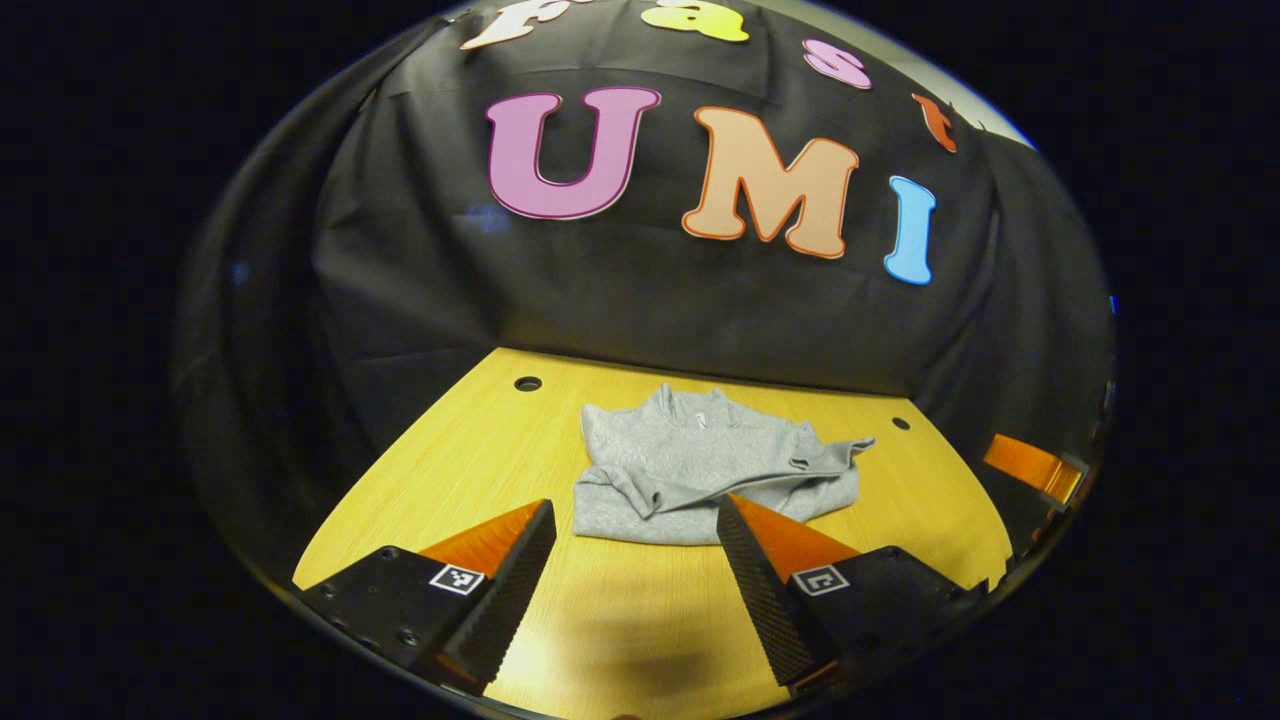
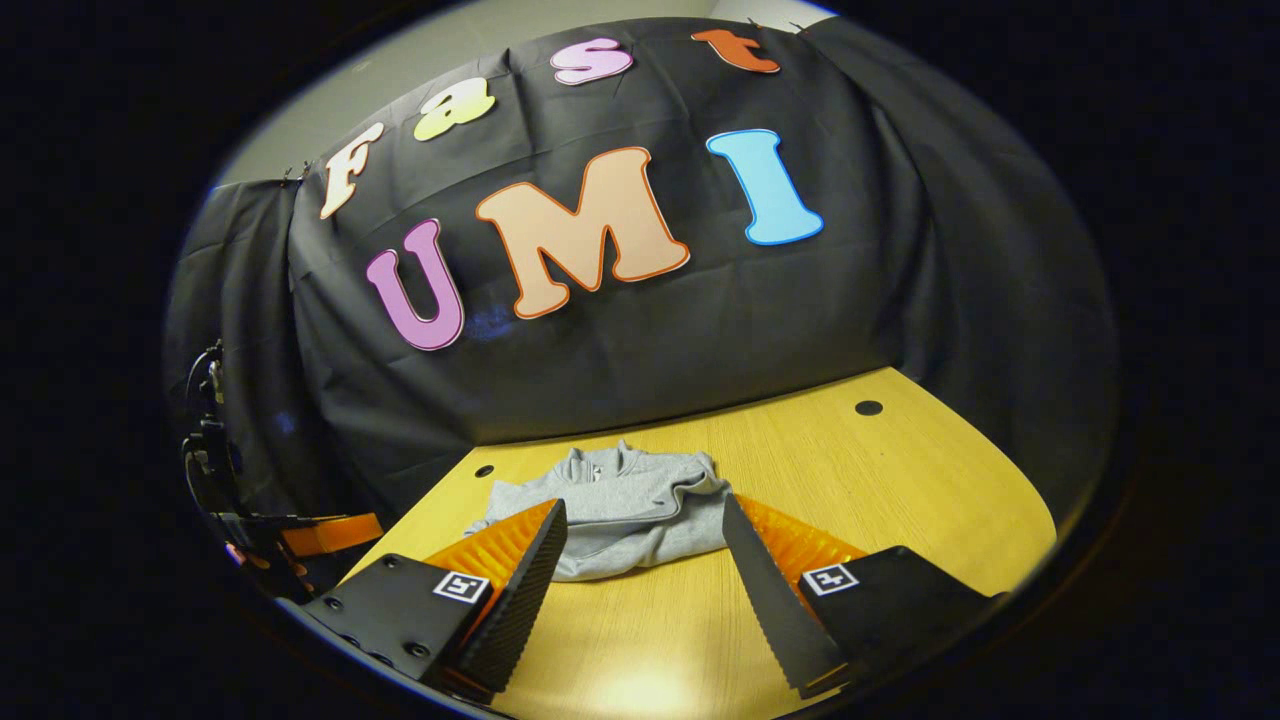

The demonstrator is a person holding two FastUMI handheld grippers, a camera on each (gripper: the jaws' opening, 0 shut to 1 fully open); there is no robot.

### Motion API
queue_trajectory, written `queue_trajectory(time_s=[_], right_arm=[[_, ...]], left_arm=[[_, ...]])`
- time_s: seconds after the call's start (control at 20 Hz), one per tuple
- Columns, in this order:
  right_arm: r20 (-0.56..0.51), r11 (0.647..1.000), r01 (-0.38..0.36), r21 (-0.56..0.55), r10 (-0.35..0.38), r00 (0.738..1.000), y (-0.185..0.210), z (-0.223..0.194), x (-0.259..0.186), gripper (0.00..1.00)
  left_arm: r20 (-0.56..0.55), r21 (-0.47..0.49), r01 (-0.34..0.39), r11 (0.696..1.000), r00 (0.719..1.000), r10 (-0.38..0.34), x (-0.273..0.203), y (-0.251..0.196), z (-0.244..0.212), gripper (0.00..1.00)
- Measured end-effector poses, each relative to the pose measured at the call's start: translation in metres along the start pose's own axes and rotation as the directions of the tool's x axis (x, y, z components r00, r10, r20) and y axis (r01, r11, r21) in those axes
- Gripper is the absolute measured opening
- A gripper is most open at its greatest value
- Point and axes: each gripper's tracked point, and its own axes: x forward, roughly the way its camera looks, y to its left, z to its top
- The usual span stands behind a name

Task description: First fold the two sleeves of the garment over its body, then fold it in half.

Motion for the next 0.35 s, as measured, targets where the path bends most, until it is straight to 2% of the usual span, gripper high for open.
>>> queue_trajectory(time_s=[0.2, 0.35], right_arm=[[0.036, 1.000, 0.015, 0.006, -0.015, 0.999, 0.001, 0.014, -0.004, 0.97], [0.064, 0.999, 0.038, -0.017, -0.037, 0.997, 0.000, 0.019, -0.004, 0.98]], left_arm=[[-0.018, -0.036, 0.043, 0.998, 0.999, -0.043, 0.000, -0.011, -0.006, 0.95], [-0.020, -0.022, 0.064, 0.998, 0.998, -0.065, 0.003, -0.013, -0.003, 0.95]])
